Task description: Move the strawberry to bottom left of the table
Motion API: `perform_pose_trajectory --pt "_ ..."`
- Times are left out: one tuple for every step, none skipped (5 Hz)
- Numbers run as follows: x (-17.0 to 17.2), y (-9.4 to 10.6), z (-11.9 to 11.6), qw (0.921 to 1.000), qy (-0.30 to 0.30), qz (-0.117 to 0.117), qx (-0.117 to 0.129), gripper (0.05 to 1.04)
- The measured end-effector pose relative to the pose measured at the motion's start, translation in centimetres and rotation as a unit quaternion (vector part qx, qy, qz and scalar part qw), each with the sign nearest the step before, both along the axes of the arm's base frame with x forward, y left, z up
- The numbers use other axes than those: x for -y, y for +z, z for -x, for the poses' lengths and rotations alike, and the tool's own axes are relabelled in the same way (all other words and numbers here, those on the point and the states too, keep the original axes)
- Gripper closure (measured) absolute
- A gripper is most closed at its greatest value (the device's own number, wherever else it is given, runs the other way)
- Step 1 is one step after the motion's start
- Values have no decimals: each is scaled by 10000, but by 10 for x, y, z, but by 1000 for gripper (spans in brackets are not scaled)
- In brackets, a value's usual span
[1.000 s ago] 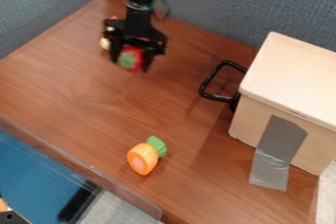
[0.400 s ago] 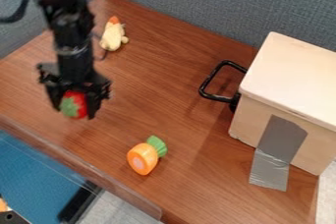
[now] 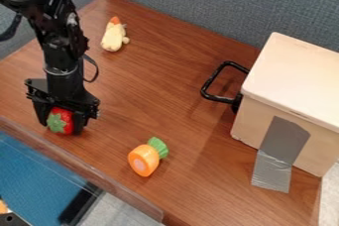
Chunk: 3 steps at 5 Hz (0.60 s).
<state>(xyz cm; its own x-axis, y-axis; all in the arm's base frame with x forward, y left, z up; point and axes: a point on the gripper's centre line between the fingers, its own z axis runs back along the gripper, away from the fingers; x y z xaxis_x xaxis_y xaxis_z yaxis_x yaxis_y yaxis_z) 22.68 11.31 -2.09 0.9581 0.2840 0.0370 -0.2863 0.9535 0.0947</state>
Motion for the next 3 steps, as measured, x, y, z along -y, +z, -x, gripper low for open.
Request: perform_pose_trajectory --pt "3 2 5 10000 6 -11 -94 67" --pt "5 36 3 9998 15 -42 217 74" --pt "8 75 7 9989 -61 -83 466 79"
